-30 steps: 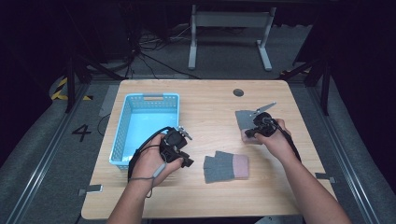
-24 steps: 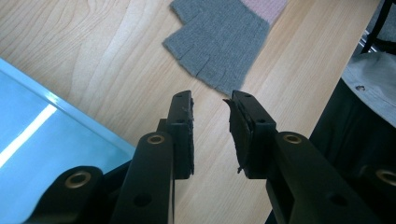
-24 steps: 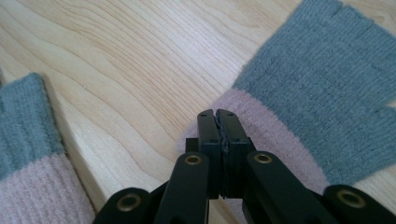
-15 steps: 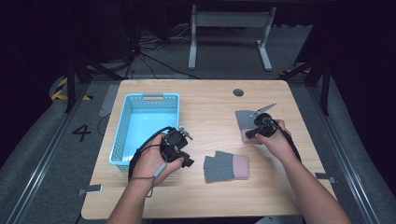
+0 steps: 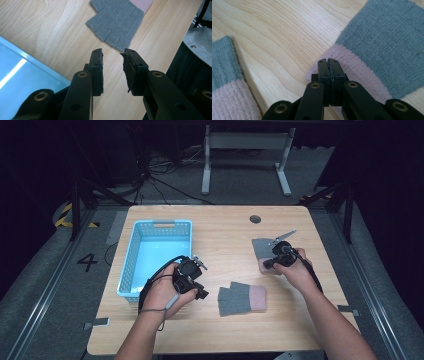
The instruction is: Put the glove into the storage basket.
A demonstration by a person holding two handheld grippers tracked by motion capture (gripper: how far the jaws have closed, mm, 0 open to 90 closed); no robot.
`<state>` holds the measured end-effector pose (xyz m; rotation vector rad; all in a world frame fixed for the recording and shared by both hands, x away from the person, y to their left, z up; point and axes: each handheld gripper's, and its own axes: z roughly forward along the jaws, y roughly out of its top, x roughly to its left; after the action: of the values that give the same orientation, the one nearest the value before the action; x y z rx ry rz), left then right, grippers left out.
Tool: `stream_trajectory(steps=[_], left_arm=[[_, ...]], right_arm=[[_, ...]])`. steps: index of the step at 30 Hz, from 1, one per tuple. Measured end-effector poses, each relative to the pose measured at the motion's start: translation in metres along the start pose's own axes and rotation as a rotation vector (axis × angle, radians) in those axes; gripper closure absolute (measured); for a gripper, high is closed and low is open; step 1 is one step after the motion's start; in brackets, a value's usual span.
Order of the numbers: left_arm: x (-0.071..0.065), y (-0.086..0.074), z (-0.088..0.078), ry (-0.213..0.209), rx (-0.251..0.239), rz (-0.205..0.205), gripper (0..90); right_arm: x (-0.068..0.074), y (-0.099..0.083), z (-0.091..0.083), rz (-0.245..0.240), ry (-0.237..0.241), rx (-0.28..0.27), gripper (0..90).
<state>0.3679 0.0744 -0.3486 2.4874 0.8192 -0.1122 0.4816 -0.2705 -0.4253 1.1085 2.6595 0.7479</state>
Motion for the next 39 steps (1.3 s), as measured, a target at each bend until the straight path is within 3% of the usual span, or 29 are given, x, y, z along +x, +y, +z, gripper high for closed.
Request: stream_trajectory(steps=[12,24,34,39], left_arm=[[-0.001,0.005,0.003,-0.005,0.009,0.017,69.0],[-0.001,0.006,0.003,-0.007,0.006,0.018,68.7],[-0.001,0.005,0.002,-0.004,0.003,0.015,68.5],[-0.001,0.007,0.002,-0.007,0.004,0.018,68.6]], right_arm=[[-0.007,-0.020,-0.015,0.010,-0.028,0.031,89.5],[-0.030,-0.044,-0.033,0.074,-0.068,0.042,89.4],[-0.034,-0.048,-0.037,0.094,-0.061,0.028,89.1],[-0.029,-0.042,-0.046,0.101,-0.047,0.000,81.4]])
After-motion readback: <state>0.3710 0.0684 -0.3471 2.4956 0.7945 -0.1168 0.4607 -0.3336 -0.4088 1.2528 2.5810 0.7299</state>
